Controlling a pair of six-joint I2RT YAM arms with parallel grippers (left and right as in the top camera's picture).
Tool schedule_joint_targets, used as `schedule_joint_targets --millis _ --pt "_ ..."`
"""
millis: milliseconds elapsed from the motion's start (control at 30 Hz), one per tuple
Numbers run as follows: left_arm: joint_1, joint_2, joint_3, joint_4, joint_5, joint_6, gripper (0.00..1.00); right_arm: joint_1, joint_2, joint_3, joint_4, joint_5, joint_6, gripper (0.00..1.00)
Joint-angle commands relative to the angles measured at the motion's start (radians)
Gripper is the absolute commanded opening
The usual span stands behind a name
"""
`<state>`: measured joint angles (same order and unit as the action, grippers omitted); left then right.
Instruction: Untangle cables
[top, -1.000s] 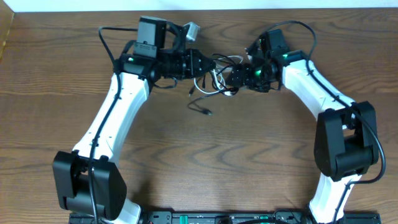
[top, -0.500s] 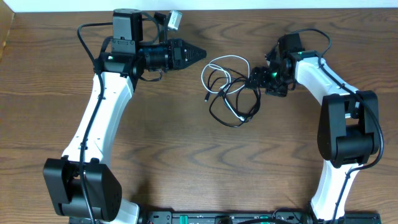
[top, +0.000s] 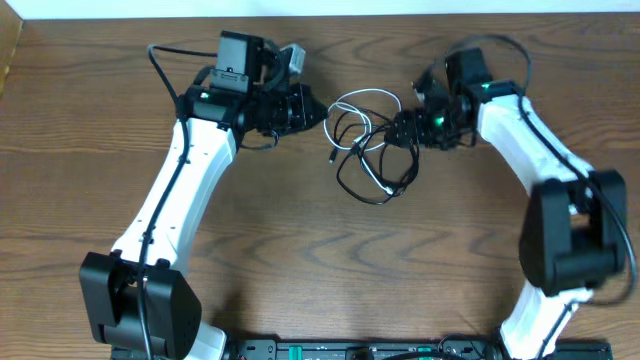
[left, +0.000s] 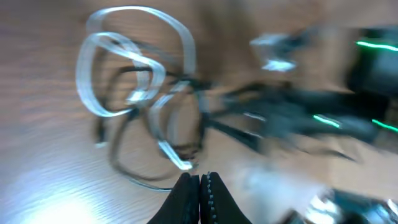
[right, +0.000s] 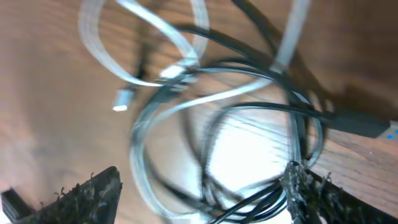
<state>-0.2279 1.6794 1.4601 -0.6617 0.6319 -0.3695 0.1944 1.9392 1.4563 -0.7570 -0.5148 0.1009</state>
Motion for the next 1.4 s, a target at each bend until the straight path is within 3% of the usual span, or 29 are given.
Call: schedule_joint_targets --millis 0,167,333,767,900,1133,1367 --pt "0.031 -0.021 0.023 -0.040 -0.304 -0.175 0.08 0.043 -0.047 0.002 -0.018 -0.018 -0.122 0.72" --pt "0.066 -0.021 0.023 -0.050 -0.335 -0.201 0.08 0.126 -0.007 0.002 -0.061 -0.005 -0.218 0.55" --pt "0.071 -0.021 0.023 -0.070 -0.340 -0.200 0.08 0.192 0.048 0.002 -0.073 0.086 -0.218 0.33" --pt "0.071 -0.020 0.023 -0.123 -0.372 -0.201 0.08 0.241 0.098 0.002 -0.041 0.229 -0.206 0.22" --pt "0.071 -0.020 0.023 -0.124 -0.372 -0.201 0.08 0.241 0.098 0.002 -0.039 0.229 -0.206 0.02" --pt "0.071 -0.020 0.023 -0.123 -0.372 -0.201 0.08 0.236 0.078 0.011 -0.071 0.209 -0.194 0.01" --pt "0.071 -0.020 0.023 -0.122 -0.372 -0.200 0.08 0.178 -0.074 0.149 -0.219 0.137 -0.176 0.01"
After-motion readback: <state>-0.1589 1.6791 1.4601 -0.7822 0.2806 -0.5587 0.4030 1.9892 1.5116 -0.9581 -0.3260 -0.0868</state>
